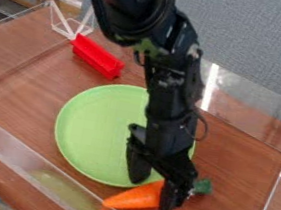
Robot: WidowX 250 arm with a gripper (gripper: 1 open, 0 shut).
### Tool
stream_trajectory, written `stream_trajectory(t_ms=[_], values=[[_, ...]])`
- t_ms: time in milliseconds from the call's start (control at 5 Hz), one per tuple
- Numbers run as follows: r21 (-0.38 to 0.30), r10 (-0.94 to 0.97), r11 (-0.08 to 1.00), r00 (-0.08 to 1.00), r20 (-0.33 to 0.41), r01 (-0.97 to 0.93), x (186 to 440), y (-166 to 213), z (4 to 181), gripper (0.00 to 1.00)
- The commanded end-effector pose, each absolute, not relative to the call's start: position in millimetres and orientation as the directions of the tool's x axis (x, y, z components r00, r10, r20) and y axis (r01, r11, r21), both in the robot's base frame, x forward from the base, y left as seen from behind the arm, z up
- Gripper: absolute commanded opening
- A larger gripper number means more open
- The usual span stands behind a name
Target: Put the carrot on the right side
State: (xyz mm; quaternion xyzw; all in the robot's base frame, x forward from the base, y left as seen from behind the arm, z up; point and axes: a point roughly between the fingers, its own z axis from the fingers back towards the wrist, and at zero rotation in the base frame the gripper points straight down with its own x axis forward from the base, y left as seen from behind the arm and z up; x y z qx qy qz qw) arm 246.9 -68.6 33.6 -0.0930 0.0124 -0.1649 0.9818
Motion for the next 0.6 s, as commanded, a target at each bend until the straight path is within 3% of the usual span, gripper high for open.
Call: stream_trajectory(t_ms=[0,200,400], values=[[-0.178,-0.266,0.946,0.963,0.043,0.270,261.7,-59.8,40.0,0.00],[-0.182,-0.220,0.957,0.974,0.050,0.226,267.8,-56.9,40.4,1.00],[-0.189,-0.232,0.953,0.971,0.052,0.238,264.1,-62.0,31.6,1.00]])
